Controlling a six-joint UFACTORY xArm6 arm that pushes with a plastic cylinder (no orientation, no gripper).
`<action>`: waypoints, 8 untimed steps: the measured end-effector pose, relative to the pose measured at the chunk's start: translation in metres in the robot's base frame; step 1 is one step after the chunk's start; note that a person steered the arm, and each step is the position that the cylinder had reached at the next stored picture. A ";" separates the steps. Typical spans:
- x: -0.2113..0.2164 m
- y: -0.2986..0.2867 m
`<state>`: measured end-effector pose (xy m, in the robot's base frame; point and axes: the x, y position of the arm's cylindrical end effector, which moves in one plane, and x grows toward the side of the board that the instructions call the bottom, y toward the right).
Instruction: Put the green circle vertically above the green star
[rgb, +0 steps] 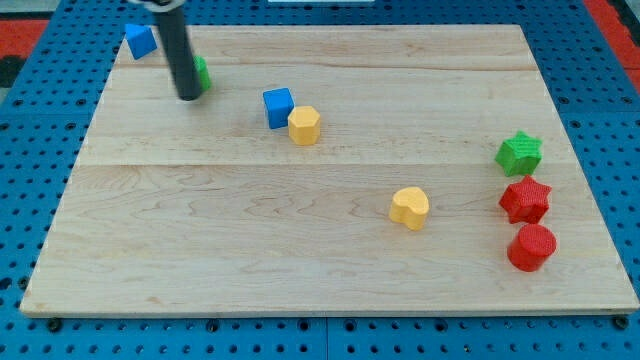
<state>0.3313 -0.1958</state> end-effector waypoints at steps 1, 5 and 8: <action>-0.033 -0.043; -0.027 0.097; -0.037 0.228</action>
<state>0.2943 0.0326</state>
